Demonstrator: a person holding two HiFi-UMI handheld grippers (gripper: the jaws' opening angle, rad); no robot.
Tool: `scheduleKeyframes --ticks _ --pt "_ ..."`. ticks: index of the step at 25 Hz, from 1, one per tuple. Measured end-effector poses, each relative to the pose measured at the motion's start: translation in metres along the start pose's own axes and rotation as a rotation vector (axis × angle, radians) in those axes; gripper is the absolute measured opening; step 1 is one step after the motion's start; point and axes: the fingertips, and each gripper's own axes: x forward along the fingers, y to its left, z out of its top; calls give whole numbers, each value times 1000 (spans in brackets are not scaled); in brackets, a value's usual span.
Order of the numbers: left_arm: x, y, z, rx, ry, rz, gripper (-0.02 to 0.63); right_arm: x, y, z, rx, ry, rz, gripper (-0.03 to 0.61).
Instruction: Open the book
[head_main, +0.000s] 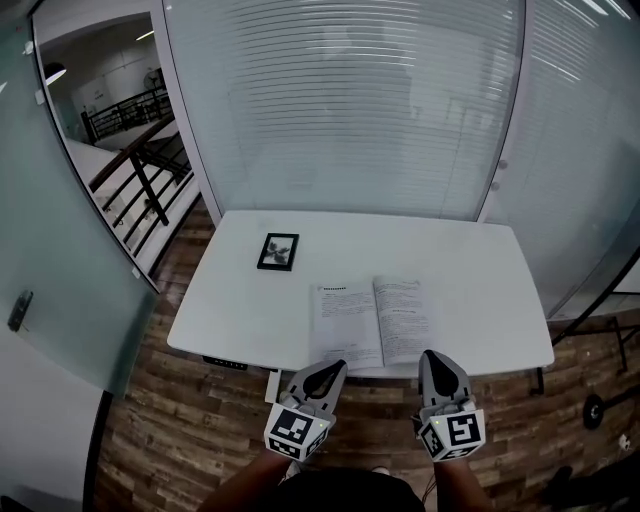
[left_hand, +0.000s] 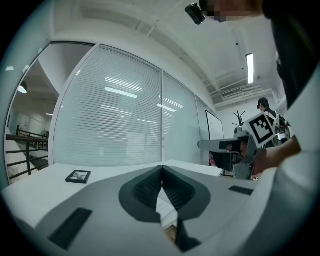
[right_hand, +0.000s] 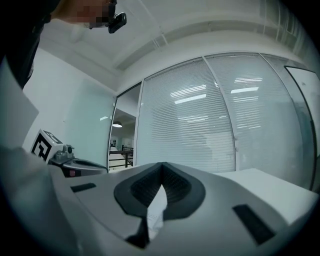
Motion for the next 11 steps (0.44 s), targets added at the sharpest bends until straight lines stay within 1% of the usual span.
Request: scheduleKeyframes --ticks 5,9,11 --pt "2 -8 -7 -14 3 -27 14 -12 1 -8 -48 30 -16 3" --pt "5 -10 -7 -16 0 -29 14 -14 9 -7 -119 26 8 3" --pt "4 -13 -10 -27 2 -27 14 -17 11 -7 -134 27 17 3"
